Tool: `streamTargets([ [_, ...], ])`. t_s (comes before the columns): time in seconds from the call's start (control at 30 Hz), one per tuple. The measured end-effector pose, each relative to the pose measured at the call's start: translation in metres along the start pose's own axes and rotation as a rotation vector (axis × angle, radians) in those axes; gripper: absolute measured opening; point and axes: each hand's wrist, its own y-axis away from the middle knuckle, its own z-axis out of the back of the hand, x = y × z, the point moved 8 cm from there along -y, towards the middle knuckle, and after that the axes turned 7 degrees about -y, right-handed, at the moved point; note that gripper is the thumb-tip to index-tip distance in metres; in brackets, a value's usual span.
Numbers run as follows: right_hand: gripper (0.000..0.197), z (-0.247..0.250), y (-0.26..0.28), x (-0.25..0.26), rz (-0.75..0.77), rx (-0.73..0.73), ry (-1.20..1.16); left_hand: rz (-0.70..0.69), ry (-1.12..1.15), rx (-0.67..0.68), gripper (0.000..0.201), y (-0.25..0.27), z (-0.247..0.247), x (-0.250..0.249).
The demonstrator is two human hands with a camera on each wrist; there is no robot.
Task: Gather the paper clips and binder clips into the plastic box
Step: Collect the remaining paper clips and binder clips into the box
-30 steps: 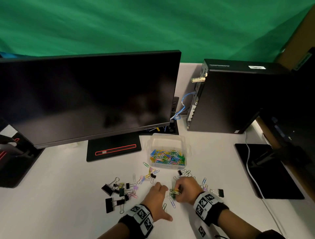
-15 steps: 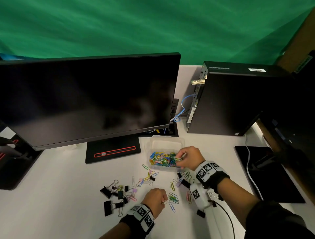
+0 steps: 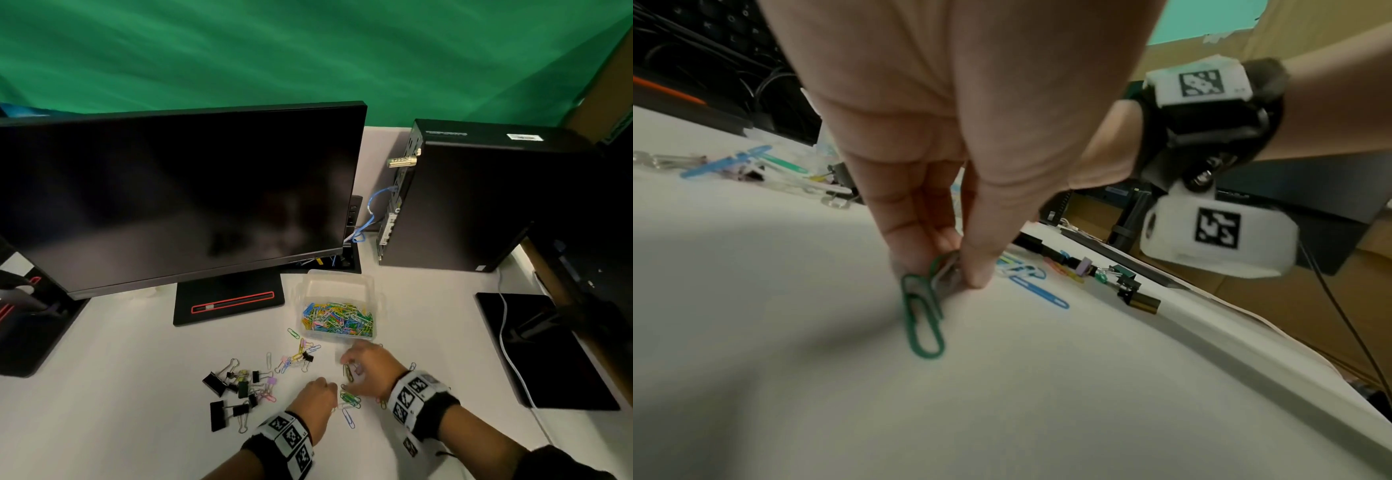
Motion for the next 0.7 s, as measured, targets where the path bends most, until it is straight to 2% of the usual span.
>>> streamTargets([
  [0.1, 0.093, -0.025, 0.010, -0.006, 0.001, 0.067, 0.001, -0.011, -0.018, 0.008, 0.029, 0.003, 0.001, 0.003],
  [0.13, 0.100, -0.029, 0.011, -0.005, 0.013, 0.061, -0.008, -0.015, -0.022, 0.007, 0.028, 0.004, 0.002, 0.004],
  [0.2, 0.102, -0.034, 0.011, -0.005, 0.023, 0.046, -0.033, -0.019, -0.025, 0.007, 0.028, 0.006, 0.002, 0.006],
  [0.27, 0.090, -0.034, 0.010, -0.008, 0.007, 0.023, -0.085, -0.019, -0.029, 0.020, 0.030, 0.006, 0.002, 0.008],
  [0.37, 0.057, -0.034, 0.015, -0.007, 0.022, -0.019, -0.155, -0.029, -0.046, 0.026, 0.031, 0.006, 0.002, 0.012],
  [0.47, 0.029, -0.038, 0.023, -0.002, 0.070, -0.034, -0.110, -0.056, -0.074, 0.006, 0.033, 0.005, 0.003, 0.013],
  [0.7, 0.020, -0.043, 0.030, 0.003, 0.041, -0.002, -0.027, -0.043, 0.039, 0.001, 0.029, -0.004, 0.010, 0.021],
])
